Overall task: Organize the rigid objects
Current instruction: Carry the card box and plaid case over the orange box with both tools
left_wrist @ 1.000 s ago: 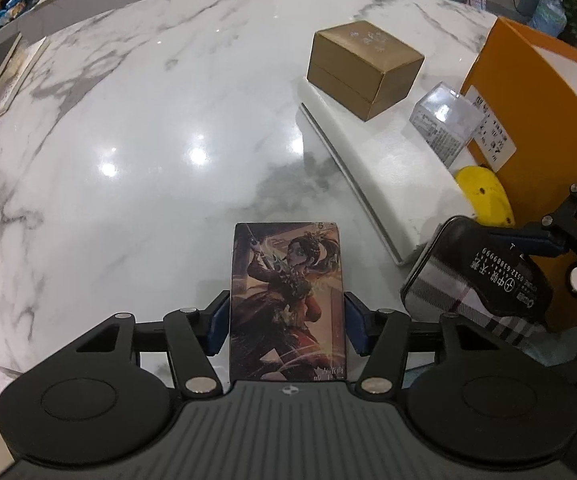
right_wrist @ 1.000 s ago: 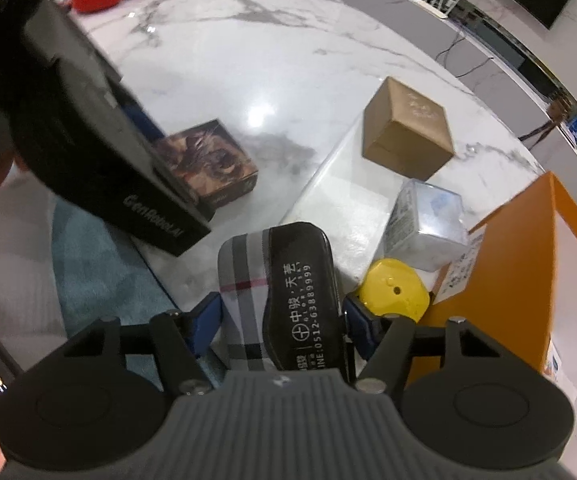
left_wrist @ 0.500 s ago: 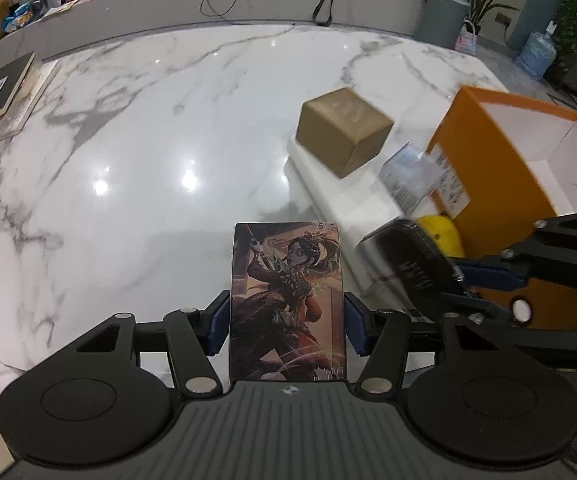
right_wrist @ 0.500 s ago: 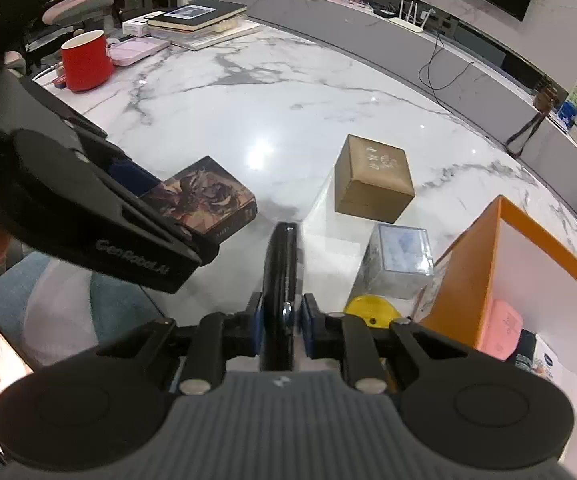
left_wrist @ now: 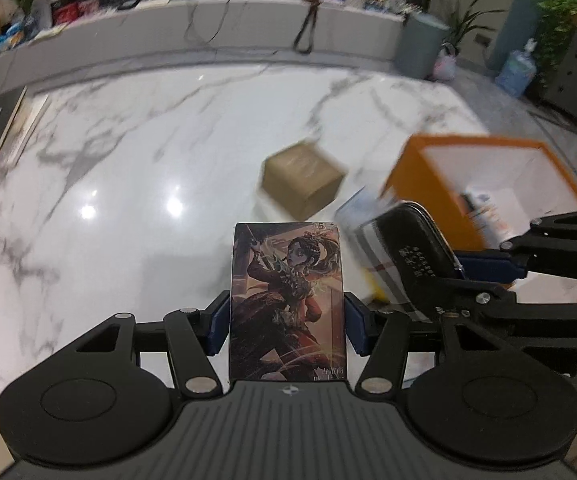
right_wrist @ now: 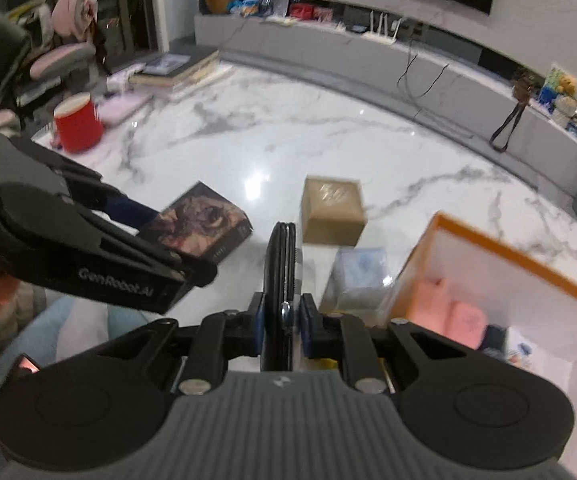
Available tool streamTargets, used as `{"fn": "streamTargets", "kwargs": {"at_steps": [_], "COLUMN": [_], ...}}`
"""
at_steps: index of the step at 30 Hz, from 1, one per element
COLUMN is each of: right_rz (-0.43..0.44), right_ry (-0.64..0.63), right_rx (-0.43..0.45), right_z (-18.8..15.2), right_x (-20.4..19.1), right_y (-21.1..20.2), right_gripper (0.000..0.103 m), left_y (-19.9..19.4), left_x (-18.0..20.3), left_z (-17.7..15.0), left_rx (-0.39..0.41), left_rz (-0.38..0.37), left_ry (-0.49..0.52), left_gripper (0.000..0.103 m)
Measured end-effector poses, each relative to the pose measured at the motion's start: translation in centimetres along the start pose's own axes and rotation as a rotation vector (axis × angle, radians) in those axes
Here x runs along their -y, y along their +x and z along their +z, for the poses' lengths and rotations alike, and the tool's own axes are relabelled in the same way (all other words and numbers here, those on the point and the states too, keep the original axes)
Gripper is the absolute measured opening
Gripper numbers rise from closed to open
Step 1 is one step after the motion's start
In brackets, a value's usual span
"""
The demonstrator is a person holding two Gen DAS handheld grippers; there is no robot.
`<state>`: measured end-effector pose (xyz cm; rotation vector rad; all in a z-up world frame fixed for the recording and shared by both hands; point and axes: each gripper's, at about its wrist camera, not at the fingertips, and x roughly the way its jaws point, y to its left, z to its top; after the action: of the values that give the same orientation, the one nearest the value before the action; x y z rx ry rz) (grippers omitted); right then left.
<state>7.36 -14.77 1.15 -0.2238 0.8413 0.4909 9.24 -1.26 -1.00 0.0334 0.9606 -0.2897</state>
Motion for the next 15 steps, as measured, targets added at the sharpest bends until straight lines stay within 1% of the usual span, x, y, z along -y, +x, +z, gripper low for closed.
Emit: {"fn": "streamTargets", "kwargs": {"at_steps": [3,6,10,12,15], "right_rz": [-0.028,-0.073,-0.159,-0.197,-0.237], "right_ry": [0.017,0.032,0.051,0.067,0.099], "right_rx": [0.053,0.078,0.059,0.04,0.006], "right_z": [0.7,0.8,-0.1,-0.9,-2.3], "right_x": [1.7,3.9,7.5,9.4,12.2], "right_y": [-2.9,-5.2,-7.0,-7.4,-7.6], "right_gripper": [0.016,0.016,0.016,0.016,0.016], "left_y": [-1.2,-2.0,-2.3,-1.8,-0.5], "left_x": [1.9,4.3,7.9,9.7,12.1], "left_z": [1.2,2.5,4.0,4.8,5.5], "left_rx": [0.039,0.06,0.069,0.059,0.044], "left_rz": [-0.033,-0.082,-0.139,-0.174,-0.203], "left_ry": [0.022,0.044,0.084,0.098,0.127], "left_gripper": [0.065,0.065,0.065,0.065,0.065]}}
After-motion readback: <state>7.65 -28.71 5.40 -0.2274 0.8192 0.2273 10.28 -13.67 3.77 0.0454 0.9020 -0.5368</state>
